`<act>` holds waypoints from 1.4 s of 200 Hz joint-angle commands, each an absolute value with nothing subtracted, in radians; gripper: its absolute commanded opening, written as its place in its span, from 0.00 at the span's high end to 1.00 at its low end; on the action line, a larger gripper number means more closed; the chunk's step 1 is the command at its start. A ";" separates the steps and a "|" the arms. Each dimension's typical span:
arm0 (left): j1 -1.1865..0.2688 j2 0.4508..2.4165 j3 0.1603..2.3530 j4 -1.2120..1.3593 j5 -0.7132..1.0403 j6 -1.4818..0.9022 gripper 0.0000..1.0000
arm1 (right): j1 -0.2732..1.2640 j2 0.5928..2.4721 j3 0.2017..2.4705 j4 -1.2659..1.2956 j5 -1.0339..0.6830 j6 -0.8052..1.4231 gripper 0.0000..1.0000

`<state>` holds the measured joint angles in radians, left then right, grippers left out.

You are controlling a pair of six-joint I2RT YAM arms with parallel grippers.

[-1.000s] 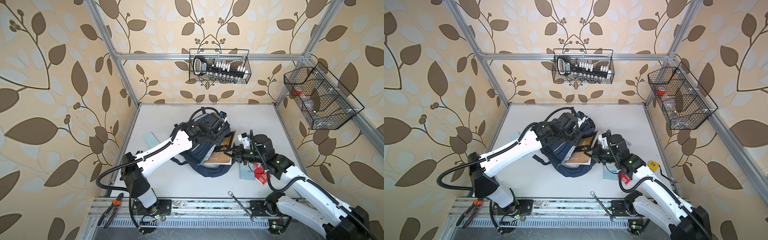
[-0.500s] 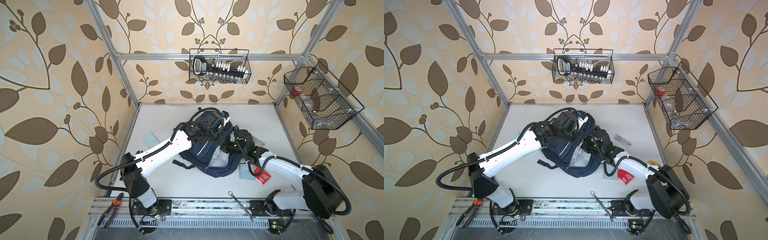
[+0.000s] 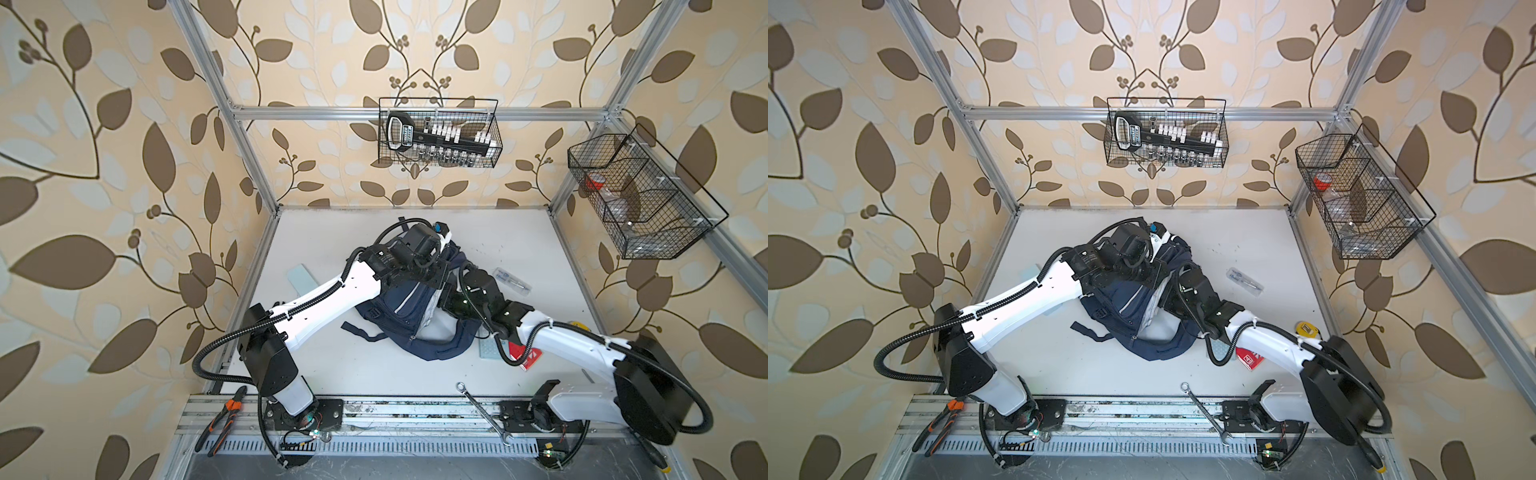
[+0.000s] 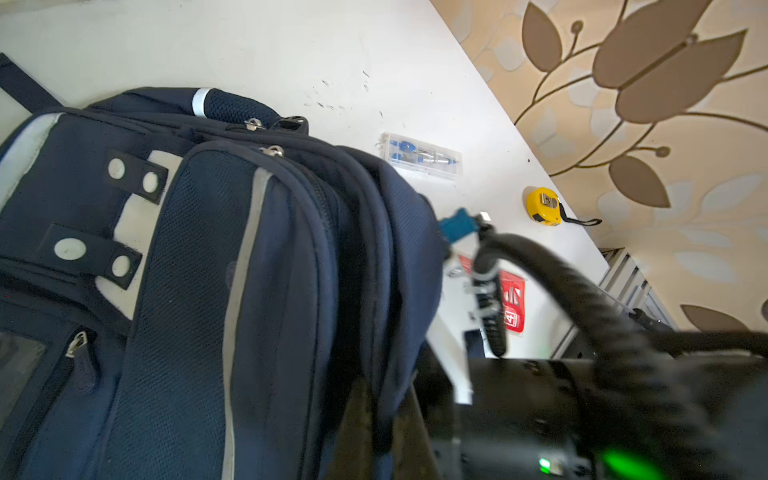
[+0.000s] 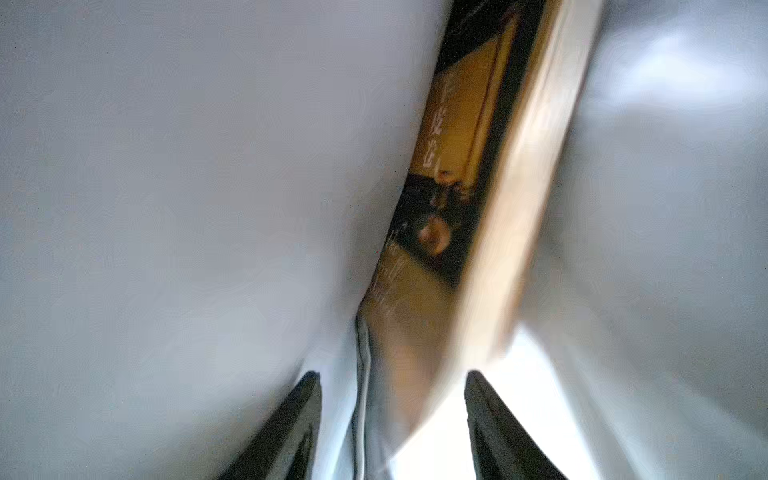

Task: Pack the student bag

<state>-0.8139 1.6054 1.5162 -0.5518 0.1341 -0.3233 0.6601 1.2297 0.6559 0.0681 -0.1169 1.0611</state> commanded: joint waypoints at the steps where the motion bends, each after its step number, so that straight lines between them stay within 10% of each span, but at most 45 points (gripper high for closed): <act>1: -0.775 1.576 1.492 -0.432 0.156 -0.382 1.00 | 0.663 1.091 0.608 -0.067 -0.018 1.016 0.43; 13: -0.773 1.601 1.487 -0.427 0.188 -0.400 1.00 | 0.663 1.030 0.602 -0.174 0.016 1.001 0.42; 34: -0.773 1.629 1.475 -0.434 0.249 -0.449 0.50 | 0.669 0.940 0.628 -0.342 0.055 0.954 0.46; 71: -0.758 1.494 1.370 -0.565 0.057 -0.593 0.20 | 0.778 0.912 0.695 -0.561 0.089 0.933 0.57; 143: -0.633 1.238 0.897 -0.574 0.189 -0.911 0.27 | 1.168 1.180 0.834 -0.512 0.199 1.018 0.64; 280: -0.612 1.182 0.673 -0.525 0.269 -1.192 0.38 | 1.207 1.399 0.931 -0.448 0.082 0.976 0.58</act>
<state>-0.6201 1.2835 0.6991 -0.4835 0.2794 -1.1389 1.1984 1.3502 0.8921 -0.4557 0.1299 0.9966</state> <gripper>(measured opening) 0.602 0.432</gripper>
